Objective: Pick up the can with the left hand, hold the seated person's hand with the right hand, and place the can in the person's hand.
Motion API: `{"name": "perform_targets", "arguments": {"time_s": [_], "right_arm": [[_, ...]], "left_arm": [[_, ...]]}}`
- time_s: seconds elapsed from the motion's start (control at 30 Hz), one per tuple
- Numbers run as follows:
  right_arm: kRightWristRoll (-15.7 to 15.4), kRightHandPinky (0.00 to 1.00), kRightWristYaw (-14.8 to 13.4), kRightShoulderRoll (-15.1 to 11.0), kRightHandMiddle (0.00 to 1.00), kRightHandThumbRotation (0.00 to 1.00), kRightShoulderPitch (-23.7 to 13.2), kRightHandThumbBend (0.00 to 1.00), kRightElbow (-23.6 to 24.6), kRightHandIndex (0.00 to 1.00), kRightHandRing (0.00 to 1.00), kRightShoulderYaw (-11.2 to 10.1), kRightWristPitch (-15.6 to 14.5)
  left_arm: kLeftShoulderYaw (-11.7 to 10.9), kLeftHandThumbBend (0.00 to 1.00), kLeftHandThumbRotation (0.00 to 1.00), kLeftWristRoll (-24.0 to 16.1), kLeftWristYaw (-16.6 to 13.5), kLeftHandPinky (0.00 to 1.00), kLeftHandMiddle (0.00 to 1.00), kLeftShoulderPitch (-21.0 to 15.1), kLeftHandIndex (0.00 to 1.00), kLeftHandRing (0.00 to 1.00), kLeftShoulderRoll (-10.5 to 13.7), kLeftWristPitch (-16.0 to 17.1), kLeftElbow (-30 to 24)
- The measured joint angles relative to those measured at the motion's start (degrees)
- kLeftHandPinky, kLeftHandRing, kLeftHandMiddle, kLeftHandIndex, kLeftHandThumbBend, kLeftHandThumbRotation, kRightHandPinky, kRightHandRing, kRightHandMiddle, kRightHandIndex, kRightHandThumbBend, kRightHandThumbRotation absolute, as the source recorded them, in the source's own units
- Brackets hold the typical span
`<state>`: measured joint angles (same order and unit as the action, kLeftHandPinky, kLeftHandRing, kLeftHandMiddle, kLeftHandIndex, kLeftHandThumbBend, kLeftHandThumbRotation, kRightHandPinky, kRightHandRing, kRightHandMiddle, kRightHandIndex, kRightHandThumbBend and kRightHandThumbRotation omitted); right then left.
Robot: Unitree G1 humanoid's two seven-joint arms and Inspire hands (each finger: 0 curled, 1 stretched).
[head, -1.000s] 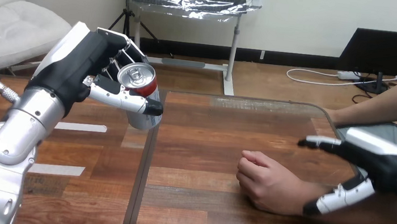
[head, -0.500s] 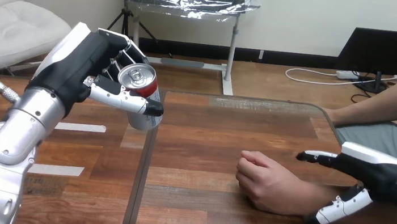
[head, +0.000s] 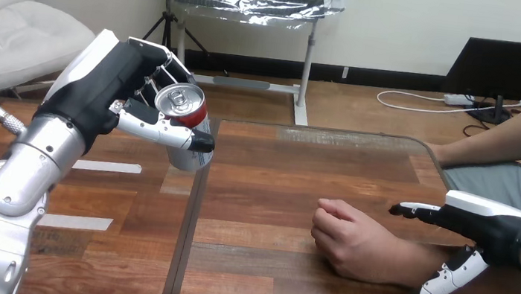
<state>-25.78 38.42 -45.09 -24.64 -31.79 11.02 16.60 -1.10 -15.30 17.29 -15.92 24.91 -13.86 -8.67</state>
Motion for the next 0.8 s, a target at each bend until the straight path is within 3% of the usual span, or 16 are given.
{"name": "perform_targets", "arguments": {"time_s": [0.6, 0.8], "right_arm": [[-3.87, 0.97, -1.18, 0.02, 0.97, 0.23, -0.79, 1.0, 0.15, 0.97, 0.97, 2.15, -1.68], [-6.41, 0.85, -2.35, 0.25, 0.96, 0.22, -1.35, 1.0, 0.18, 0.95, 0.95, 3.73, -2.98]], "left_arm": [[0.0, 0.81, 0.0, 0.66, 0.0, 0.29, 0.38, -0.01, 0.39, 0.33, 0.0, 0.07, -0.03], [-0.01, 0.82, 0.0, 0.7, 0.0, 0.29, 0.38, -0.01, 0.39, 0.33, 0.06, 0.34, -0.03]]}}
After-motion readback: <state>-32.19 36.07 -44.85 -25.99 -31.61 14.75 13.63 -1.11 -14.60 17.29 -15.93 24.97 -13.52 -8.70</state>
